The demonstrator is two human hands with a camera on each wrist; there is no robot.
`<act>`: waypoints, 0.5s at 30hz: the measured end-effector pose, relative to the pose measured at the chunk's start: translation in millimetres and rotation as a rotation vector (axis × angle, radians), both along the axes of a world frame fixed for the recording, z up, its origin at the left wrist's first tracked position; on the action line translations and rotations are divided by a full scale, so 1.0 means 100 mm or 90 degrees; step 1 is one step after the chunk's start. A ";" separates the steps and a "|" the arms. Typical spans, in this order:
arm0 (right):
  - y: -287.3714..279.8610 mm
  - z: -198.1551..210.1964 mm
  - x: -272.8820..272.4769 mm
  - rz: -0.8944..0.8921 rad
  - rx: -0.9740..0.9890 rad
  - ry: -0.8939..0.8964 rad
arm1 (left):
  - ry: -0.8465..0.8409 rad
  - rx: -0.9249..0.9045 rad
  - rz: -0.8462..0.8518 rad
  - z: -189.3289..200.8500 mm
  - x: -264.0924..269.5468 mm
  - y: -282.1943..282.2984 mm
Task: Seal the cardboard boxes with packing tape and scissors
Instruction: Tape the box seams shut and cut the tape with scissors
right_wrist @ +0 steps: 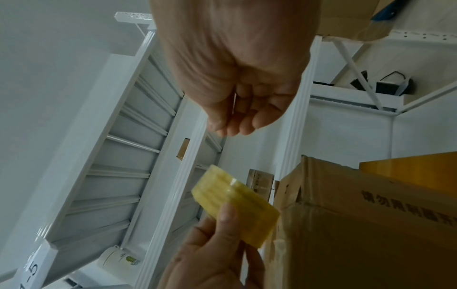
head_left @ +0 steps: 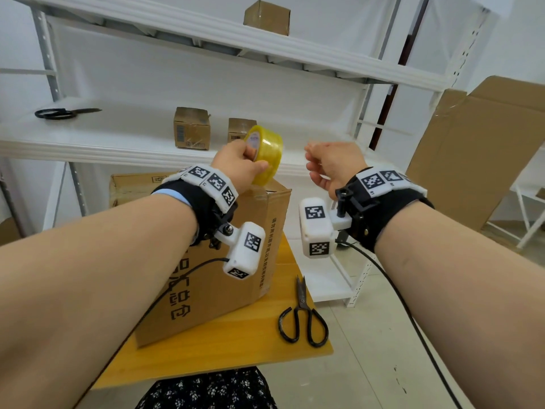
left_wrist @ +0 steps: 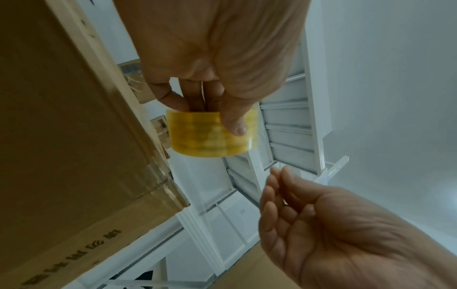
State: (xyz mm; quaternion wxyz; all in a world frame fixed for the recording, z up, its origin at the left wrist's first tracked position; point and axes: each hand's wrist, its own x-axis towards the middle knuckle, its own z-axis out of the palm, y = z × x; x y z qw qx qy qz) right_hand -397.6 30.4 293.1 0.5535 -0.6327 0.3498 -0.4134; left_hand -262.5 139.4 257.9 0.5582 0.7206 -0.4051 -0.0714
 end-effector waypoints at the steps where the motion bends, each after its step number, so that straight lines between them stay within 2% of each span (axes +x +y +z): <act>1: 0.02 -0.02 0.01 0.013 0.014 0.021 | -0.003 -0.012 -0.003 0.02 -0.01 0.00; 5: 0.10 -0.06 0.08 0.061 0.038 0.050 | -0.012 -0.052 -0.028 0.05 -0.07 -0.02; 10: 0.10 -0.02 0.09 0.037 0.019 0.040 | -0.062 -0.070 -0.016 0.06 -0.08 -0.03; 15: 0.06 -0.03 0.05 0.021 0.007 0.056 | -0.144 -0.040 0.008 0.06 -0.07 -0.01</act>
